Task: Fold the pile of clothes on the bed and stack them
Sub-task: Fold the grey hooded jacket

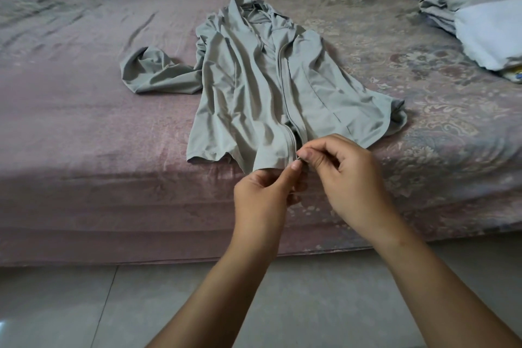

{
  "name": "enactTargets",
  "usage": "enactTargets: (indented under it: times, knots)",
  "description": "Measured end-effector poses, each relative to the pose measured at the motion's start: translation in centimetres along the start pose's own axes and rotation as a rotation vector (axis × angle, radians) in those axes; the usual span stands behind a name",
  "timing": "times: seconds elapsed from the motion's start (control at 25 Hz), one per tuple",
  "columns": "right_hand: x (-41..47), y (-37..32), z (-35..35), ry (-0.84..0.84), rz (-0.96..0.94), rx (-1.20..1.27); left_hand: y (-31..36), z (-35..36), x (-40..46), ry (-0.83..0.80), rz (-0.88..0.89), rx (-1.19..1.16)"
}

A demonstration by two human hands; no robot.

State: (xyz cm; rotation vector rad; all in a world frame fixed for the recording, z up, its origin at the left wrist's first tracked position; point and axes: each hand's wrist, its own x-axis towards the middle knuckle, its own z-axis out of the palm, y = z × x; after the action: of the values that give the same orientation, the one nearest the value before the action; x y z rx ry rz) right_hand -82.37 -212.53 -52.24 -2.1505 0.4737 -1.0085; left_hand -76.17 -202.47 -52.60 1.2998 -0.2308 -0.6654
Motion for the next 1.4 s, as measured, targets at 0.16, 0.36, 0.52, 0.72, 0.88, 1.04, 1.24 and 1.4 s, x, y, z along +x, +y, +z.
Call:
enactTargets:
  times: [0.16,0.36,0.52,0.72,0.88,1.04,1.24,1.4]
  knots:
    - [0.9,0.3,0.7,-0.033,-0.158,-0.282,-0.3,-0.2,0.2,0.047,0.174,0.310]
    - [4.1,0.4,0.2,-0.142,-0.056,-0.205,-0.4,-0.9,-0.3,0.025,0.128,0.372]
    - [5.0,0.4,-0.4,-0.360,0.123,-0.087,0.7,-3.6,0.0,-0.017,0.867,1.072]
    - [7.4,0.2,-1.3,-0.516,0.167,-0.109,-2.8,-3.6,2.9,-0.193,1.198,1.620]
    - [8.5,0.3,-0.6,-0.589,0.127,-0.267,-4.7,-3.8,3.2,-0.123,1.152,1.644]
    - [12.5,0.1,-0.2,-0.470,0.073,-0.310,-4.7,-3.5,3.0,-0.143,1.114,1.545]
    - [16.9,0.7,-0.2,-0.576,0.087,-0.237,0.4,-1.0,3.1,-0.108,1.096,1.423]
    - [17.7,1.7,0.2,-0.648,0.107,-0.220,2.9,0.6,8.0,-0.085,0.855,1.700]
